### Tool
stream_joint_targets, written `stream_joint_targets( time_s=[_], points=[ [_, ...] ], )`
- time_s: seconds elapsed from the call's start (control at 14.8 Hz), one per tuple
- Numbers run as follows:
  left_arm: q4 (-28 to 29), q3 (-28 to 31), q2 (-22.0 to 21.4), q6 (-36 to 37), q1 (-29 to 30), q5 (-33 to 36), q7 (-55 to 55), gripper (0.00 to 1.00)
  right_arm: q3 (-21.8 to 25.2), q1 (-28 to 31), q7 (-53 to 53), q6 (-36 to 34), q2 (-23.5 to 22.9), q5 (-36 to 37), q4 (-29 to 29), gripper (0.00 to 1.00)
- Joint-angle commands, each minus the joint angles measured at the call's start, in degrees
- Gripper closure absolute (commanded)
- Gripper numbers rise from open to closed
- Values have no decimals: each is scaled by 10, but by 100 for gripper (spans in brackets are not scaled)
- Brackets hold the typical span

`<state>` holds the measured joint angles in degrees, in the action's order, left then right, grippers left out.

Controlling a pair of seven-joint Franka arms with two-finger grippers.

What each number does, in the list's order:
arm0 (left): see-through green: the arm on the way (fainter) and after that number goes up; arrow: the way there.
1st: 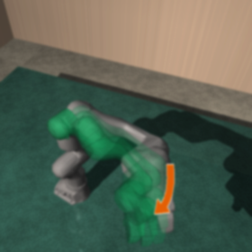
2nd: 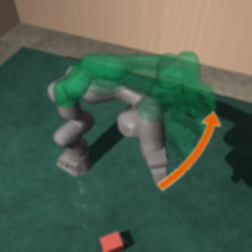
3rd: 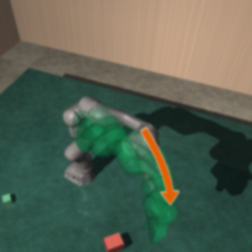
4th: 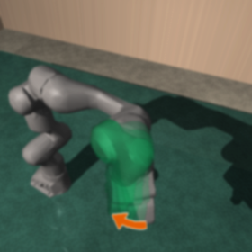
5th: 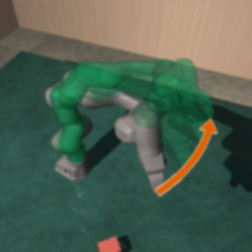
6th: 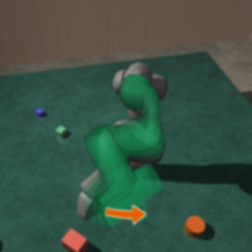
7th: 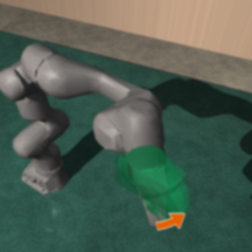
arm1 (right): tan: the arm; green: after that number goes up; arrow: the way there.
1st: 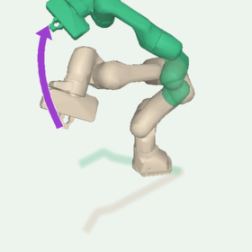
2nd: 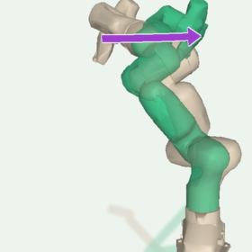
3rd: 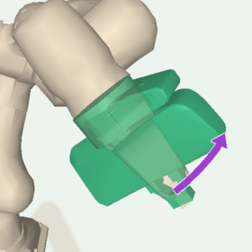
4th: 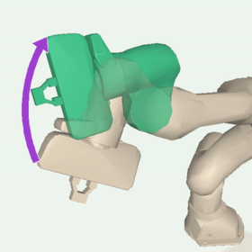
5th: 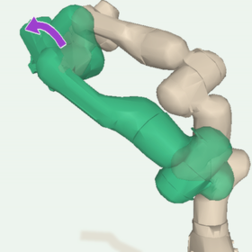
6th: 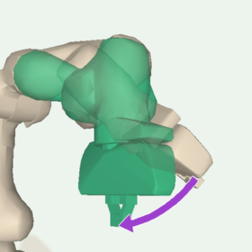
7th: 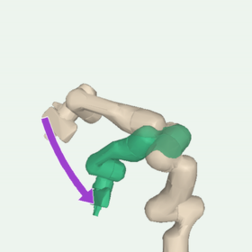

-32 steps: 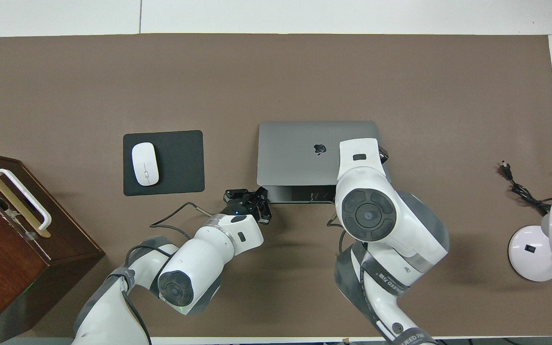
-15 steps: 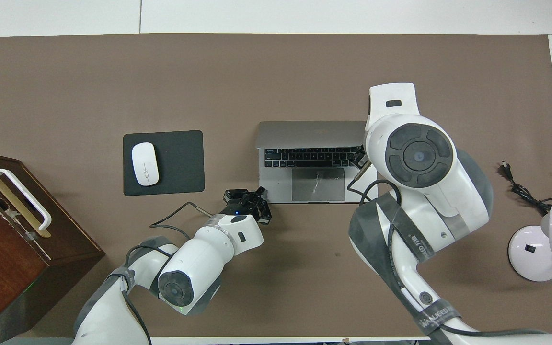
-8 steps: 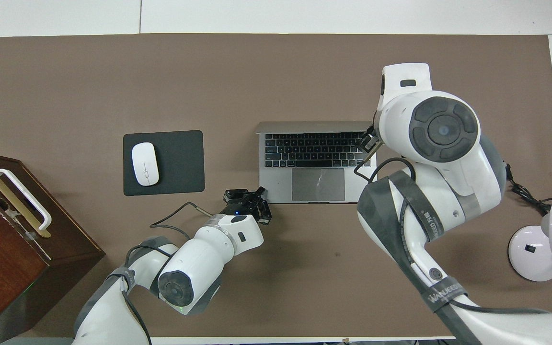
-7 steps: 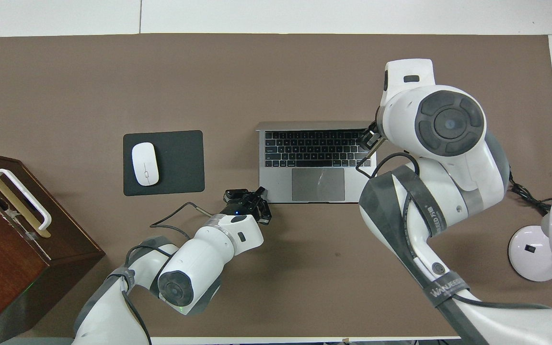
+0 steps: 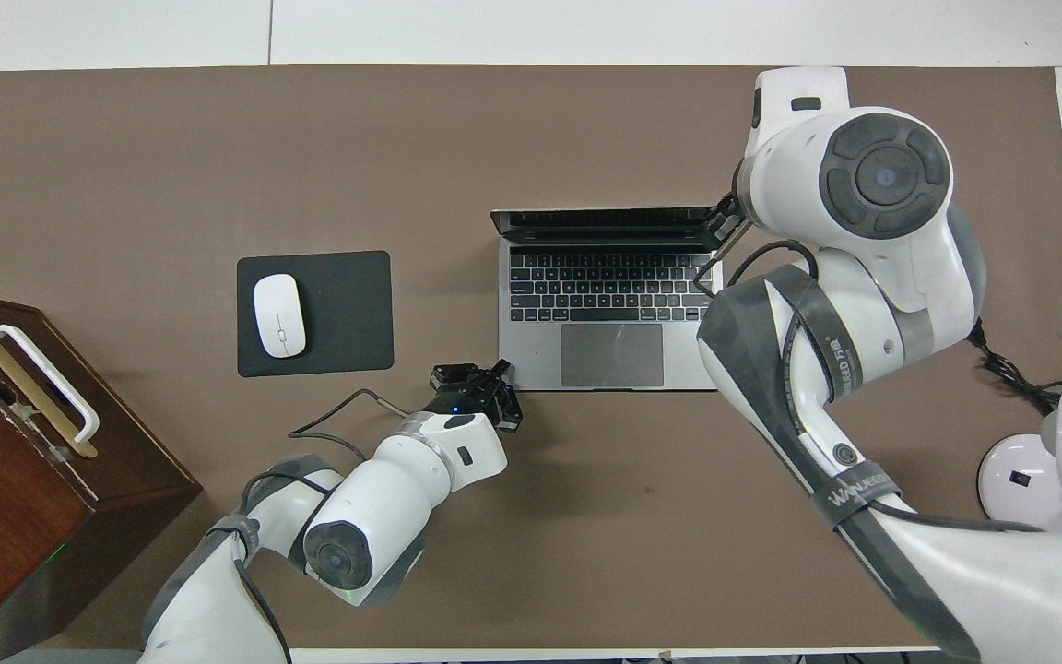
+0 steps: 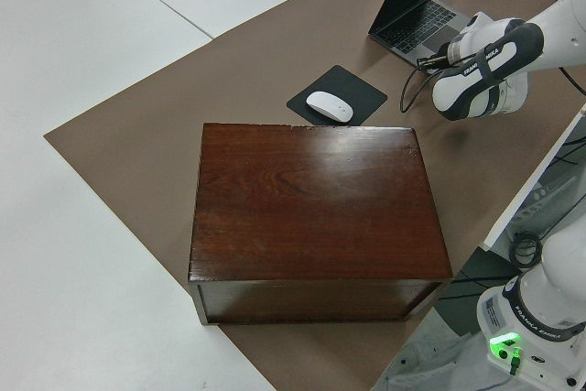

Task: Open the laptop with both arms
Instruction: 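Lift the laptop lid upward and away with the right gripper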

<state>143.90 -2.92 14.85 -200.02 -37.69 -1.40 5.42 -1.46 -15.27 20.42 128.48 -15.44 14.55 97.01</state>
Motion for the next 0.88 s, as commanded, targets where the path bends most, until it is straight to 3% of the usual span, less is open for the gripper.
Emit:
stream_joint_targets(
  time_s=[0.0, 0.47, 0.81],
  points=[
    [-15, -1, 31, -7, 2, -6, -12, 100, -4, 13, 17, 5, -31, -24, -42, 0],
    [-15, -1, 31, -7, 2, -6, -12, 100, -6, 30, 18, -5, -76, -27, -107, 0],
    [-14, -2, 31, -8, 2, -6, -12, 100, -6, 21, 13, -43, -73, -48, -110, 0]
  ],
)
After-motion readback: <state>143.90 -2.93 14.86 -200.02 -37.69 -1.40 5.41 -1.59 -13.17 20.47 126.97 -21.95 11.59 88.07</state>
